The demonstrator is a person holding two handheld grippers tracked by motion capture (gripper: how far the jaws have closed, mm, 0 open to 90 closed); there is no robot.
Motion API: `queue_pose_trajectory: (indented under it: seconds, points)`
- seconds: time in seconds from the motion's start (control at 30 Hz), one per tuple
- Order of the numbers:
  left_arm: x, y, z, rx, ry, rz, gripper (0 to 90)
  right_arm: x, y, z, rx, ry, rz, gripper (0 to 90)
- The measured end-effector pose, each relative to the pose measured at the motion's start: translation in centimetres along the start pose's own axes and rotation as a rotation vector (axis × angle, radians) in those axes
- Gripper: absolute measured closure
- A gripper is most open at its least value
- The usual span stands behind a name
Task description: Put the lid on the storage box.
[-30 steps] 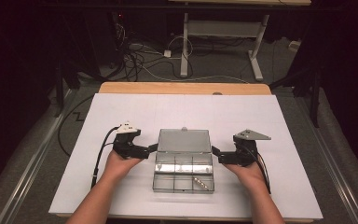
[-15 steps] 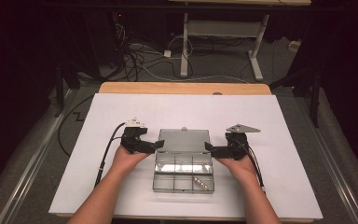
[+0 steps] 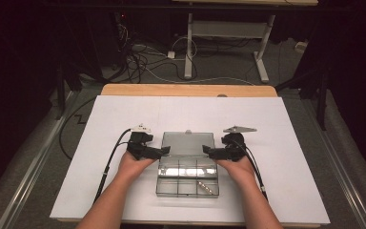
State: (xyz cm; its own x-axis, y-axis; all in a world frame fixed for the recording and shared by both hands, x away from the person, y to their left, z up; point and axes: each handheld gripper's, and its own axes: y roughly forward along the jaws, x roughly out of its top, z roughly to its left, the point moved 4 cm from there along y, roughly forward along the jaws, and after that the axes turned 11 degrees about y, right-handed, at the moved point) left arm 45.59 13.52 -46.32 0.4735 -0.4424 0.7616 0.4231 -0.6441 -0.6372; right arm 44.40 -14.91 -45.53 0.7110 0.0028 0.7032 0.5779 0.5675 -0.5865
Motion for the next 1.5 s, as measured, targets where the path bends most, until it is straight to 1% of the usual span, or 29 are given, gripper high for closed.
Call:
queue_pose_trajectory:
  seconds: [0.07, 0.17, 0.23, 0.5, 0.67, 0.8, 0.9, 1.0, 1.2, 1.27, 1.4, 1.5]
  points:
    - [0.0, 0.0, 0.0, 0.002, 0.001, -0.001, 0.0, -0.1, 0.2, 0.1, 0.005, 0.006, 0.018, 9.4]
    - [0.0, 0.0, 0.0, 0.002, 0.004, -0.003, 0.0, -0.1, 0.5, 0.1, 0.019, 0.016, 0.030, 10.8]
    - [0.0, 0.0, 0.0, 0.001, 0.000, -0.003, 0.0, -0.2, 0.6, 0.1, 0.033, 0.036, 0.035, 12.3]
    - [0.0, 0.0, -0.1, -0.003, 0.003, -0.005, 0.0, -0.6, 1.1, -0.1, 0.059, 0.078, 0.071, 16.0]
    - [-0.1, -0.1, -0.2, 0.004, 0.015, -0.008, 0.0, -0.7, 1.2, -0.2, 0.090, 0.119, 0.084, 18.5]
    - [-0.1, 0.0, -0.2, 0.001, 0.013, -0.008, 0.0, -0.8, 1.2, -0.2, 0.119, 0.148, 0.097, 21.1]
    - [-0.1, -0.1, -0.2, 0.000, 0.011, -0.008, 0.0, -0.8, 1.3, -0.2, 0.128, 0.154, 0.098, 22.4]
    - [-0.1, 0.0, -0.1, 0.000, 0.008, -0.007, 0.0, -0.9, 1.3, -0.1, 0.142, 0.170, 0.103, 24.5]
    - [-0.1, 0.0, -0.1, 0.001, 0.006, -0.006, 0.0, -0.9, 1.2, -0.1, 0.154, 0.185, 0.106, 27.8]
    - [0.0, 0.0, -0.1, 0.001, 0.001, -0.005, 0.0, -0.9, 1.2, -0.2, 0.155, 0.182, 0.102, 28.8]
    - [0.1, -0.1, 0.1, -0.003, -0.013, -0.007, 0.0, -0.8, 0.9, -0.2, 0.149, 0.166, 0.075, 32.6]
    - [0.2, -0.3, 0.1, -0.005, -0.005, -0.020, 0.1, -0.8, 0.8, 0.0, 0.146, 0.150, 0.056, 35.4]
